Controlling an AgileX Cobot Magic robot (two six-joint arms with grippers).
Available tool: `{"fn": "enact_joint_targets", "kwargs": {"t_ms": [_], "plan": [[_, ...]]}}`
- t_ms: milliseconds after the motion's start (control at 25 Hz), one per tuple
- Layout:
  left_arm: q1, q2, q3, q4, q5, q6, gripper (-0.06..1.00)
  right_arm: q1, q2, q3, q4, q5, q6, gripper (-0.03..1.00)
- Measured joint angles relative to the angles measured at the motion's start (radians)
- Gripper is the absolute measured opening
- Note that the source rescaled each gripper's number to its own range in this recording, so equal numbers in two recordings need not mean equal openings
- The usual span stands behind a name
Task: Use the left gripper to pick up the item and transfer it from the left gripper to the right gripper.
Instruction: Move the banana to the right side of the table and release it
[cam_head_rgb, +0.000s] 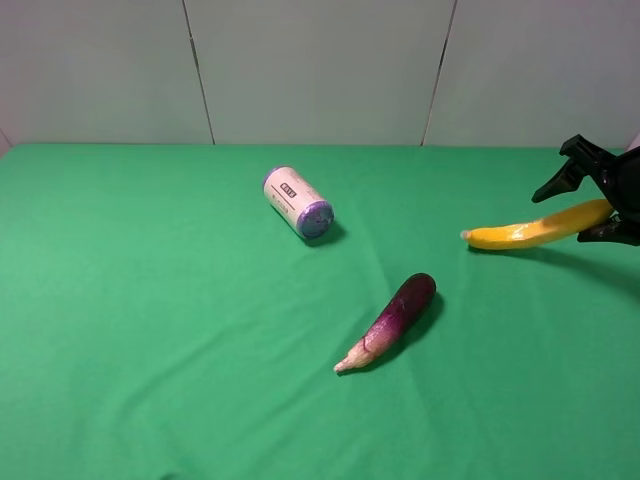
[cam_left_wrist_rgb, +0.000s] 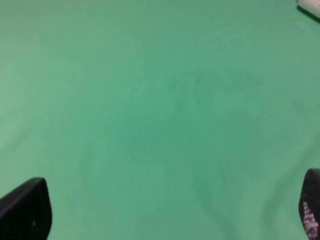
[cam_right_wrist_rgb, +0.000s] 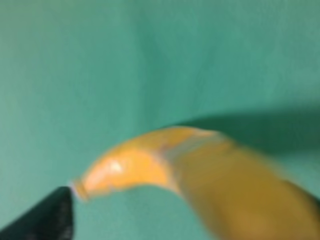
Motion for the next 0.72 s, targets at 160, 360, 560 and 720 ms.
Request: {"fn": "enact_joint_targets", "kwargs": {"t_ms": [160, 360, 560, 720], "plan": [[0.000, 0.000, 0.000, 0.000, 0.000, 0.000, 1.00, 0.000, 0.000, 0.000, -0.018, 0.015, 0.012, 0.96], [0.000, 0.000, 0.000, 0.000, 0.000, 0.000, 1.00, 0.000, 0.000, 0.000, -0.035, 0.030, 0.018, 1.00], [0.000, 0.000, 0.000, 0.000, 0.000, 0.000, 1.00, 0.000, 0.000, 0.000, -0.037, 0.048, 0.022, 1.00], [0.000, 0.000, 0.000, 0.000, 0.000, 0.000, 1.00, 0.000, 0.000, 0.000, -0.038, 0.057, 0.024, 1.00]]}}
